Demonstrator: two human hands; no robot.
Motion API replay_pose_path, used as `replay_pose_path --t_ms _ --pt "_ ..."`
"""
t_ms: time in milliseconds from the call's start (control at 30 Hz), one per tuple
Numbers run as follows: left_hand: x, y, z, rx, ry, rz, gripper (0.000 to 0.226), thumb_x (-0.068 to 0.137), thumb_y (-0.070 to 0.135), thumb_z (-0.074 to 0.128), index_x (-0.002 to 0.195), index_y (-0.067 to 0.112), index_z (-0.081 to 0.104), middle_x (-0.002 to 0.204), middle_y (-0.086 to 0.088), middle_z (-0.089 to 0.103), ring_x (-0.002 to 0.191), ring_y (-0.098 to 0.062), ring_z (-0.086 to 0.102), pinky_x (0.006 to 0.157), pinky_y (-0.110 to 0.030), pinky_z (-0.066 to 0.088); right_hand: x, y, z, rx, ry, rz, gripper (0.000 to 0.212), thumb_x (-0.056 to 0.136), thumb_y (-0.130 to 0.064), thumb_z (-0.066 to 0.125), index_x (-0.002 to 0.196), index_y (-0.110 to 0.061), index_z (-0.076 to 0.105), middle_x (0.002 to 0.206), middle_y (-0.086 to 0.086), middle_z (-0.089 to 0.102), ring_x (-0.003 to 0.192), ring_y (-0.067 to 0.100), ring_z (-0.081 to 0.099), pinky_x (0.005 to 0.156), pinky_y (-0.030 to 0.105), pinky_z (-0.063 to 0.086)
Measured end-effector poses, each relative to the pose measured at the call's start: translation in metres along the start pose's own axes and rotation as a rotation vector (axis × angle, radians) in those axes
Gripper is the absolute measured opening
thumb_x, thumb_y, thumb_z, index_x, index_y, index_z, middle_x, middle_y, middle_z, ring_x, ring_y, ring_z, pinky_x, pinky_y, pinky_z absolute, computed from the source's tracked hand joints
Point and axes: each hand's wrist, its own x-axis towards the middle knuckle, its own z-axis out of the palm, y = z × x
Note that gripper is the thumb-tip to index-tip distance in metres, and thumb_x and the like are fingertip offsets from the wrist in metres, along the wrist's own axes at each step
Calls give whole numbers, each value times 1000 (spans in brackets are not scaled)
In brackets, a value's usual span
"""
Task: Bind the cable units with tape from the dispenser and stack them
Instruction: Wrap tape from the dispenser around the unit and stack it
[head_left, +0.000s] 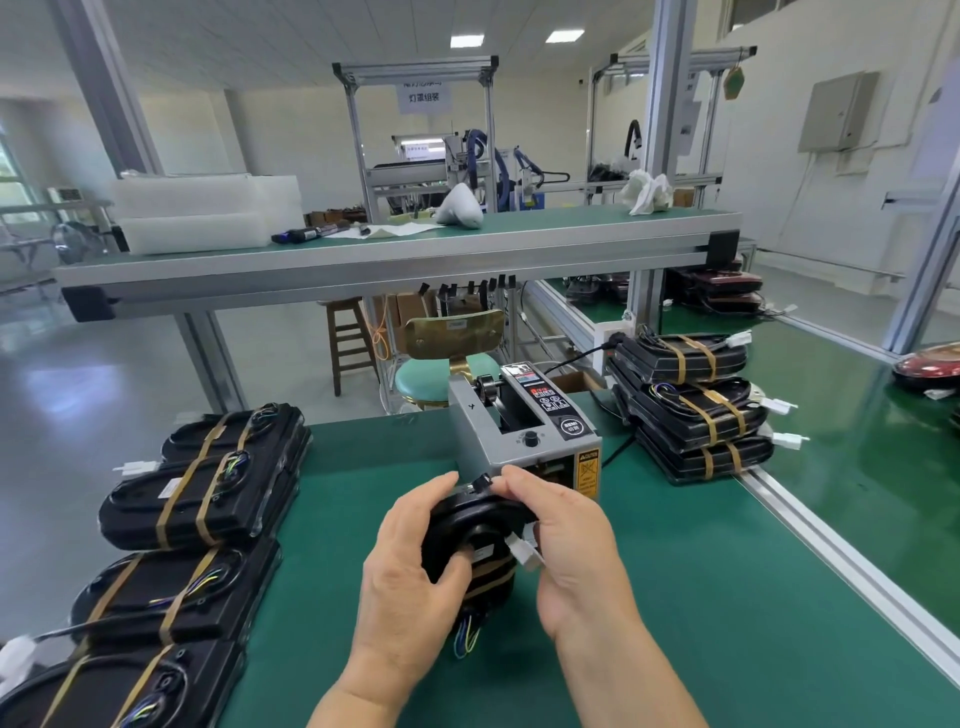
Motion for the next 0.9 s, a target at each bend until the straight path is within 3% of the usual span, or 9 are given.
replay_pose_path --t_ms 133,367,467,567,900 --pt "-2 0 1 -15 26 -17 80 68 -12 72 129 37 53 121 16 62 116 -6 57 97 -7 37 -2 5 2 -19 1 -17 14 83 0 67 75 -3 79 108 1 72 65 -4 68 48 7 45" --pt "-3 -1 1 2 41 35 86 69 -11 74 126 48 50 121 21 61 115 -10 58 98 -12 40 -4 8 2 -24 -11 -8 19 82 1 69 100 2 75 111 -8 68 63 -9 66 45 4 43" --pt "-3 -3 0 2 50 55 87 69 -12 74 127 49 50 122 20 60 116 -11 58 98 -12 40 -5 10 3 -33 -16 -15 11 81 0 69 80 -4 79 122 -6 65 66 -9 66 47 5 44" --pt "-4 -4 1 -1 52 83 85 69 -13 74 126 46 52 123 16 61 117 -16 58 100 -20 43 -6 10 4 -41 -11 -31 17 82 -1 69 70 -8 79 125 -5 64 68 -11 66 48 3 43" --pt "-3 -6 2 -1 49 131 82 68 -16 74 123 42 56 125 13 60 121 -19 56 104 -27 43 -7 10 2 -53 -6 -68 22 83 0 67 66 -7 78 123 -3 65 66 -11 65 47 2 42"
